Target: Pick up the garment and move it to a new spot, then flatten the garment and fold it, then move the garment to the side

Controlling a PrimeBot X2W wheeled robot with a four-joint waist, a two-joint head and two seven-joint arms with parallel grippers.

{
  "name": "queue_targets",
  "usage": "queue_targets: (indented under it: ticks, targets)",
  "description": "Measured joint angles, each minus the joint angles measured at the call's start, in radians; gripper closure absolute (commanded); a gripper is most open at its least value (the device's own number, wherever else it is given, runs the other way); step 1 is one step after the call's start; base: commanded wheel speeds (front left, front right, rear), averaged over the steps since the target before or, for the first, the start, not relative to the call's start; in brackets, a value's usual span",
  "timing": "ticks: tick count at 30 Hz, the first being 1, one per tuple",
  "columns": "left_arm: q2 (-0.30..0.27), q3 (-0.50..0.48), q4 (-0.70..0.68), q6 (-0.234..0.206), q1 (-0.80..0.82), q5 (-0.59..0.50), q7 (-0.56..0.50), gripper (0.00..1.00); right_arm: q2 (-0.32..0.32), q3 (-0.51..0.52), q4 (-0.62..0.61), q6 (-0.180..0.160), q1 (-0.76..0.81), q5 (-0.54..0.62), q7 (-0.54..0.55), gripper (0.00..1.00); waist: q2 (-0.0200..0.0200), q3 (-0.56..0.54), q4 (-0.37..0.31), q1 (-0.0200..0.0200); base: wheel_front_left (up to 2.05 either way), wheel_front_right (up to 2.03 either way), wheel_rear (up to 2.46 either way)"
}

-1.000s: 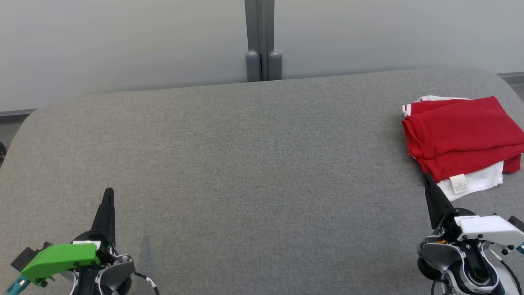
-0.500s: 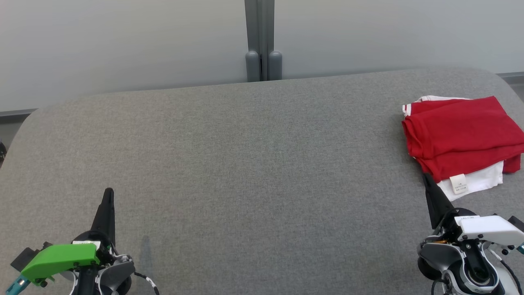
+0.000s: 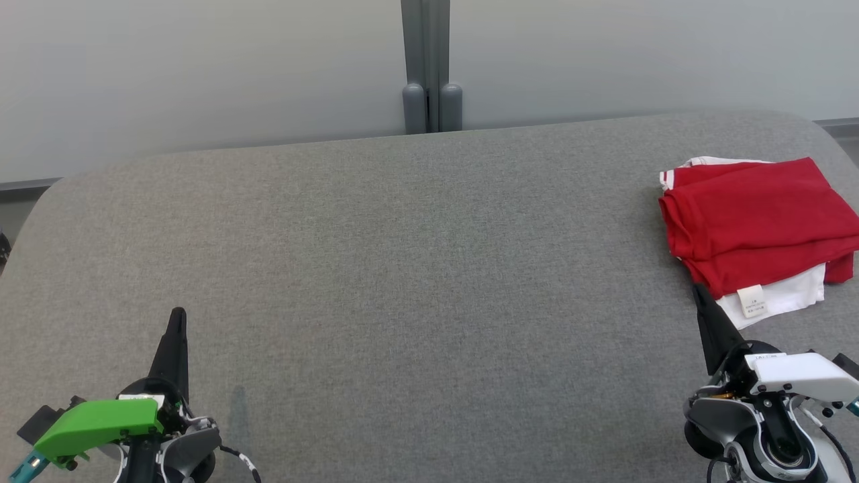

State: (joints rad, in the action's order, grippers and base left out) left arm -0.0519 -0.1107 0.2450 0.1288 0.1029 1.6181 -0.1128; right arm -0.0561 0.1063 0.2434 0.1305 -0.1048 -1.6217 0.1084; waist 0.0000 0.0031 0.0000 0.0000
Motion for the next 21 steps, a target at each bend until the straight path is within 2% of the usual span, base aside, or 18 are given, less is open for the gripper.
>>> queue_targets:
  ticks: [21]
  targets:
    - [0.0, -0.001, 0.0, 0.0, 0.0, -0.001, 0.0, 1.0, 0.002, 0.002, 0.0, 0.0, 0.0, 0.003, 0.0, 1.0, 0.0, 0.0, 0.0, 0.0, 0.0, 0.0, 0.0]
